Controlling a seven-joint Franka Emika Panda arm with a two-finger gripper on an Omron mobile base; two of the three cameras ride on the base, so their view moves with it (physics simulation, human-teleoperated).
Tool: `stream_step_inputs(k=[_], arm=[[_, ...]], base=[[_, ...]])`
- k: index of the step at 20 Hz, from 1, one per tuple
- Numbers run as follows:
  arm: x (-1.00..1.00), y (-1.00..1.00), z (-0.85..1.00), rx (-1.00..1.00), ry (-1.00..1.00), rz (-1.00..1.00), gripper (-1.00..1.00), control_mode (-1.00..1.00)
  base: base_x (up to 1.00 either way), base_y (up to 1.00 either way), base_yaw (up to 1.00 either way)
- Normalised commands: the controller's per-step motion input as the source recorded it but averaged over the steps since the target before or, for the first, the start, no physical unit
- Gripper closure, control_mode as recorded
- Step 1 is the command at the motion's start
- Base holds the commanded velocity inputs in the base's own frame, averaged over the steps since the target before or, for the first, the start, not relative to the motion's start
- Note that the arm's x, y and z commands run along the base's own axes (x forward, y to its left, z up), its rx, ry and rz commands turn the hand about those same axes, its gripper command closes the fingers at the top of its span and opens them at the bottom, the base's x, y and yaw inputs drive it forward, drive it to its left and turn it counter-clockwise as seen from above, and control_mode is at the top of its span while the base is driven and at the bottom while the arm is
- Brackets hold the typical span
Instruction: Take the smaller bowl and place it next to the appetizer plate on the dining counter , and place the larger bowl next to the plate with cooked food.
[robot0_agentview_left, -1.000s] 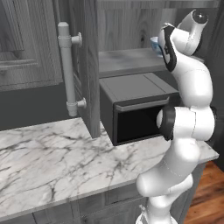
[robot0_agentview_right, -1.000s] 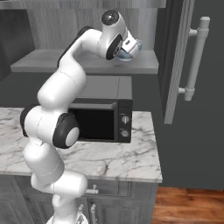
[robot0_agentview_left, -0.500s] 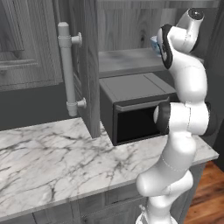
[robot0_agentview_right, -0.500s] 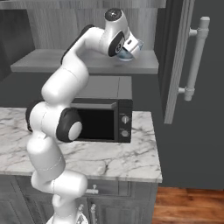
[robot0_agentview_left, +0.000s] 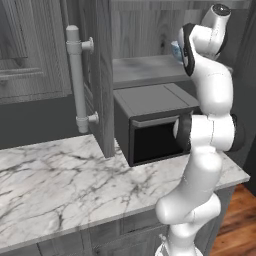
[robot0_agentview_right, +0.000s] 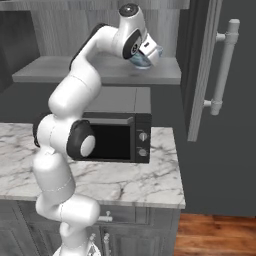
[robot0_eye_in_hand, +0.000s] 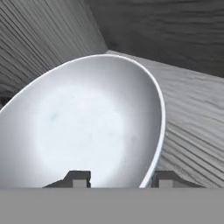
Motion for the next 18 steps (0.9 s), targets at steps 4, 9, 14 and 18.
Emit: stream_step_inputs(k=[4,9,14,18], arm=[[-0.77,0.80,-0.89,-0.06,-0.26,0.02,1.00,-1.00],[-0.93,0.81,-0.18,-0.01,-0.14,0.11,1.00,-1.00],[-1.00,0.44,0.00,0.00,-0.12,0.24,1.00,-1.00],[-1.00,0.28,0.06,0.00,0.02,0.36,1.00,-1.00]], base=[[0.00,0.00,0.00],[0.00,0.00,0.00],[0.00,0.00,0.00],[0.00,0.00,0.00]])
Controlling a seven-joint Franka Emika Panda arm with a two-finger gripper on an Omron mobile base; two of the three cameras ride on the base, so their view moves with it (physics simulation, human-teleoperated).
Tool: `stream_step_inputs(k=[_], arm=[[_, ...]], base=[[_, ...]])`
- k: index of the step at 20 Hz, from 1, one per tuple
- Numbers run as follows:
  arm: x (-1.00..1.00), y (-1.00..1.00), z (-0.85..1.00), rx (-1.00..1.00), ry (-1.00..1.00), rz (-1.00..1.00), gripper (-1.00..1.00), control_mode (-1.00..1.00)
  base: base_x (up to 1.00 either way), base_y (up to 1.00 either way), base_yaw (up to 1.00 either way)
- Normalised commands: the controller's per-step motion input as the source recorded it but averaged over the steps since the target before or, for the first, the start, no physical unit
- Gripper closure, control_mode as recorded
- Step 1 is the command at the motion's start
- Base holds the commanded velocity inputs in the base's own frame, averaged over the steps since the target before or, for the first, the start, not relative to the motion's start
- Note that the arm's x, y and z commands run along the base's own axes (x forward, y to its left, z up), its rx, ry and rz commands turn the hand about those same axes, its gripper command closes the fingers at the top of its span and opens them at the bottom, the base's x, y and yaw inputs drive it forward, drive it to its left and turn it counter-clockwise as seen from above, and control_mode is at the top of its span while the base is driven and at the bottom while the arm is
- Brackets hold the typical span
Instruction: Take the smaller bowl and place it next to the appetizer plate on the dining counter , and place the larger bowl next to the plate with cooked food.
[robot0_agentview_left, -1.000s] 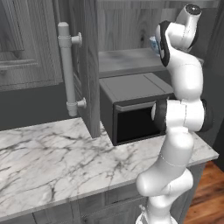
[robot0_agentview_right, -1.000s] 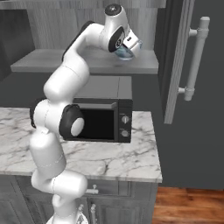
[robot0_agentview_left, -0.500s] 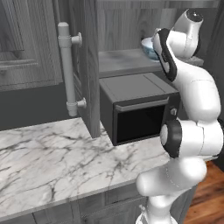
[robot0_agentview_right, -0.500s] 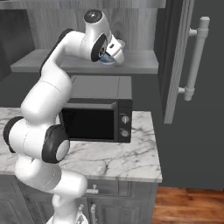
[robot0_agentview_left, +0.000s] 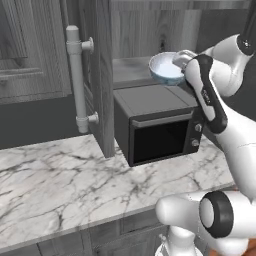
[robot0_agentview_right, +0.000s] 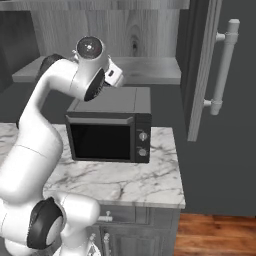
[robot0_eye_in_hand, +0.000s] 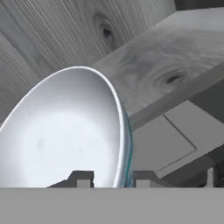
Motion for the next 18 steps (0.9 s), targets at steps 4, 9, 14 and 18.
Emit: stream_step_inputs(k=[4,9,14,18], arm=[[-1.00,0.30,0.03,0.02,0.20,0.42,1.00,-1.00],[-0.98,0.17,0.01,0.00,0.16,0.23,1.00,-1.00],[-0.96,-0.03,0.00,0.00,0.10,0.03,1.00,-1.00],[-1.00,-0.31,-0.02,0.00,0.20,0.00,1.00,-1.00]], base=[[0.00,0.00,0.00],[0.00,0.00,0.00],[0.00,0.00,0.00],[0.00,0.00,0.00]])
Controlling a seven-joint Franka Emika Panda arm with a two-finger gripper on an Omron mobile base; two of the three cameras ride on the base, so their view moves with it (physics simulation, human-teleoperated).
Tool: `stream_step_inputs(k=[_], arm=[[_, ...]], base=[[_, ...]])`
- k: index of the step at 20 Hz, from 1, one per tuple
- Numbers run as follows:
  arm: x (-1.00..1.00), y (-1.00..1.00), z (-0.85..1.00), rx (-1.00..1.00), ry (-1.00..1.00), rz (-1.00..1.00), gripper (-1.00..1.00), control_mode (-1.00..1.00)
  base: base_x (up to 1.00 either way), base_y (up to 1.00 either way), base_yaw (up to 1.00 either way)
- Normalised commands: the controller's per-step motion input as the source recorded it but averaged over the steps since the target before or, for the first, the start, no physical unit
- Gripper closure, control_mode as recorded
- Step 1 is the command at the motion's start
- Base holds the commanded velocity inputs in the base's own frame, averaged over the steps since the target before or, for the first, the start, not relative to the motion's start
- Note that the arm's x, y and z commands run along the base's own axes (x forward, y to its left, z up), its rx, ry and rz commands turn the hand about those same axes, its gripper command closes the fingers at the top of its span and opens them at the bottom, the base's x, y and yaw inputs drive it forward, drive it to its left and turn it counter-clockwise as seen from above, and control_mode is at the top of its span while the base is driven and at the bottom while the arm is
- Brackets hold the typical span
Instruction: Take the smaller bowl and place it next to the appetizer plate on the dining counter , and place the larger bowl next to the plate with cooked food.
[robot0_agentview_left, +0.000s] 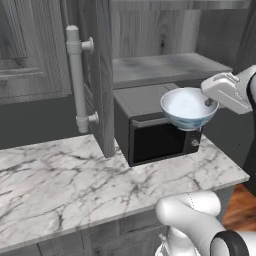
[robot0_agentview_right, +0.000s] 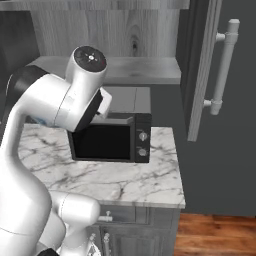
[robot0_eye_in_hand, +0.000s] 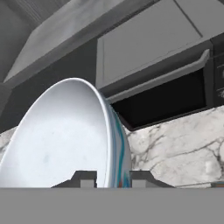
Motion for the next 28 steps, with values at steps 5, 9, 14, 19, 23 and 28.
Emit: stream_step_inputs(k=[5,9,14,19,23,28], arm=[[-0.19,-0.04,-0.02,0.00,0.03,0.00,1.00,1.00],[0.00,0.00,0.00,0.00,0.00,0.00,1.00,1.00],[0.00,0.00,0.00,0.00,0.00,0.00,1.00,1.00],[0.00,0.00,0.00,0.00,0.00,0.00,1.00,1.00],[0.00,0.00,0.00,0.00,0.00,0.00,1.00,1.00],[0.00,0.00,0.00,0.00,0.00,0.00,1.00,1.00]], base=[[-0.79,-0.08,0.00],[-1.00,-0.01,0.00],[-1.00,-0.11,0.02],[-1.00,-0.23,0.04],[-1.00,-0.39,0.16],[-1.00,-0.46,0.35]])
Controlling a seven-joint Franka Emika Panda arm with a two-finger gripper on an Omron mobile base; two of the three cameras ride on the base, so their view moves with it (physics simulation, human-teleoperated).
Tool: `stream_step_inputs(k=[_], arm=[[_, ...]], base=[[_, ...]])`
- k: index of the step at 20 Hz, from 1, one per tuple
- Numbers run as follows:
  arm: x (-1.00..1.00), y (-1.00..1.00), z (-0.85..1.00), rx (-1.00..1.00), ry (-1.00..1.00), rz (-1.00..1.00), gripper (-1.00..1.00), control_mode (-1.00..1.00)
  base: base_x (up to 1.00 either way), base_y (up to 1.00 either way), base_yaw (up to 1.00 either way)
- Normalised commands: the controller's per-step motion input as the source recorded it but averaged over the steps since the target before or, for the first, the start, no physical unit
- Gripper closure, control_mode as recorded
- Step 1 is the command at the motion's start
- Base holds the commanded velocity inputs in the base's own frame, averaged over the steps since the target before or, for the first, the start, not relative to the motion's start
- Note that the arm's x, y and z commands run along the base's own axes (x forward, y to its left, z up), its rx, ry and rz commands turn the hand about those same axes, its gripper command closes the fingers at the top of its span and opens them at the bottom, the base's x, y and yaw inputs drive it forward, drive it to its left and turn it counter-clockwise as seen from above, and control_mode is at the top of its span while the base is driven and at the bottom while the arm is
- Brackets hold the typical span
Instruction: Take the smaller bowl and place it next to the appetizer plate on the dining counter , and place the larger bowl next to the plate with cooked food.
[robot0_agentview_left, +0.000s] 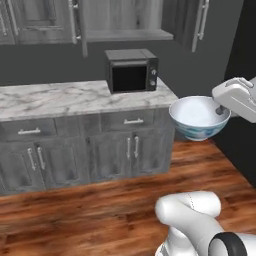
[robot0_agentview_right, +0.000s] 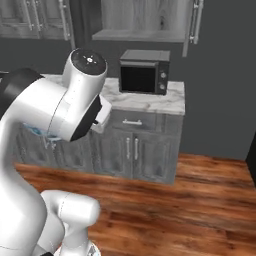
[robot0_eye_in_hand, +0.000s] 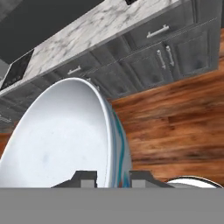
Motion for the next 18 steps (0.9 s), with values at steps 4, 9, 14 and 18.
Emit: stream_step_inputs(k=[4,9,14,18], arm=[[0.00,0.00,0.00,0.00,0.00,0.00,1.00,1.00],[0.00,0.00,0.00,0.00,0.00,0.00,1.00,1.00],[0.00,0.00,0.00,0.00,0.00,0.00,1.00,1.00],[0.00,0.00,0.00,0.00,0.00,0.00,1.00,1.00]], base=[[-1.00,-0.52,0.39],[-1.00,-0.49,0.37],[-1.00,-0.25,0.29],[-1.00,-0.08,0.23]])
